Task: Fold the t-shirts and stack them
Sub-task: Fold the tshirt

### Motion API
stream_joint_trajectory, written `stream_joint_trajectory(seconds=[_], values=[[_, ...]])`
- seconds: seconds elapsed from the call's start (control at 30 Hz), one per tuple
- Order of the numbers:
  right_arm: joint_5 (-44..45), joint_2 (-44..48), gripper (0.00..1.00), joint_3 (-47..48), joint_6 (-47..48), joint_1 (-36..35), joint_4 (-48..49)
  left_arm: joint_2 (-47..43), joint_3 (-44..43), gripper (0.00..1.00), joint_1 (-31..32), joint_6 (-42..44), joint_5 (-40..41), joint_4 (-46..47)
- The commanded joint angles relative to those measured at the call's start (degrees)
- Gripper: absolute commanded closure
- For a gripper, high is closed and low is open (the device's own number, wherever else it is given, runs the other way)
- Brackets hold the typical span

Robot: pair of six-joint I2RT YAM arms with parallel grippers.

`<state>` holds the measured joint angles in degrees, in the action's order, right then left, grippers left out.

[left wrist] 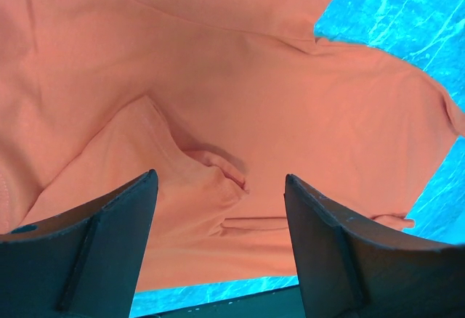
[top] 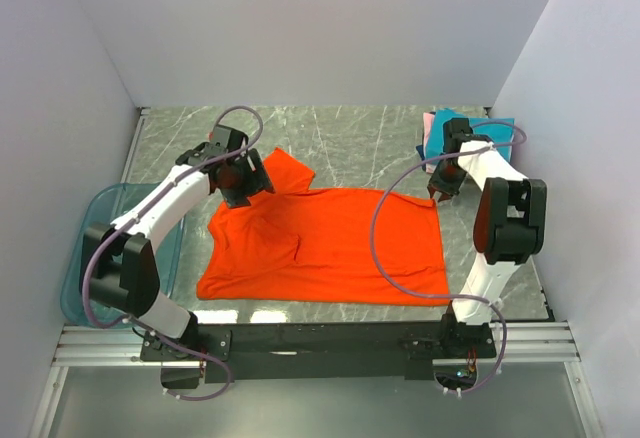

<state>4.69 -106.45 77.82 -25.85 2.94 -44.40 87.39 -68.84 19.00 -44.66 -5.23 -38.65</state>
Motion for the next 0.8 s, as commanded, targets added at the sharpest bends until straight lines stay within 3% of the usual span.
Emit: stream_joint_trajectory(seconds=[0.0,0.77], values=[[-0.82,-2.70,0.69,2.95,0.18,0.31,0.55,1.11,-2.79,0.24,0.33,0.02,-0.74,0.95],[-2.32,-0.16,0.69,-1.18,-0.08,0.31,0.46,3.84,-3.59,0.25,0.42,0.63,-1.71,0.86]])
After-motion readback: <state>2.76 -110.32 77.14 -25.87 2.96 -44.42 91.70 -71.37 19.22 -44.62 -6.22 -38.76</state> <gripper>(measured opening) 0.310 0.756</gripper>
